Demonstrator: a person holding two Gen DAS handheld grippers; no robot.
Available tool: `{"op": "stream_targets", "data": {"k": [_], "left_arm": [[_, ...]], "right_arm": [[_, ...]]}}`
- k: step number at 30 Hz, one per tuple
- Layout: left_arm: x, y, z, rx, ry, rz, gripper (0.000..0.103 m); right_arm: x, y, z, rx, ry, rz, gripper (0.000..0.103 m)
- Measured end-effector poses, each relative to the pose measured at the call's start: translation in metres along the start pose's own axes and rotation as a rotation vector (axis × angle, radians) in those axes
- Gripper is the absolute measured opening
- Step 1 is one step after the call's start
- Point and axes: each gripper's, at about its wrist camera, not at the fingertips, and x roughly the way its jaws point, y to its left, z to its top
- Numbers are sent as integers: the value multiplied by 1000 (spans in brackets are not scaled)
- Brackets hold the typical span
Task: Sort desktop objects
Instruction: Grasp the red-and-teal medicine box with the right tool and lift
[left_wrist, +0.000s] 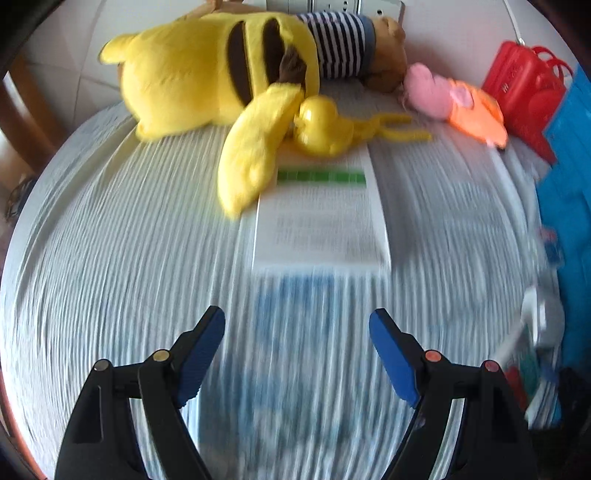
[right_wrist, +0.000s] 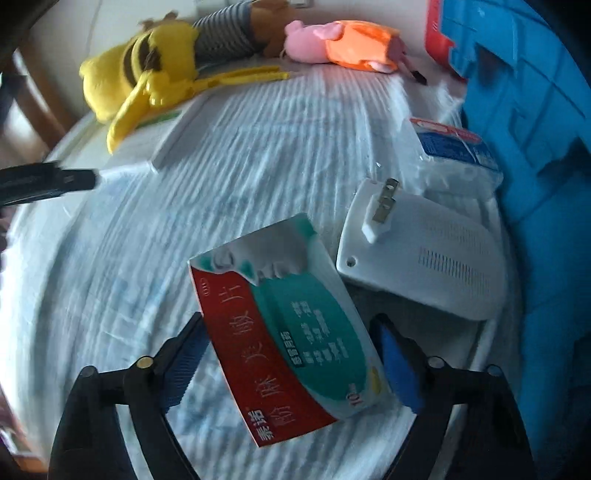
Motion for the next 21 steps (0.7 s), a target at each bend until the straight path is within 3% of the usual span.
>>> {"op": "stream_targets", "data": {"k": [4,8,10,12,14,21], "left_arm": [[23,-9,31,8,2,-39,80],[43,-25,41,70,5,2,81],[53,-33,46,104,7,28,98],[59,-39,45,135,-4,57,103],[59,-44,42,170,-24,85,103],[55,-39,43,175,-45,66,103]], "right_arm": [[-3,-3,1,29,12,22,86],[-1,-1,3,27,21,17,89],[0,0,3,30,25,25,94],[2,2,2,21,28,22,100],[3,5,2,12,32,18,103],[1,3,0,9,30,9,103]]}}
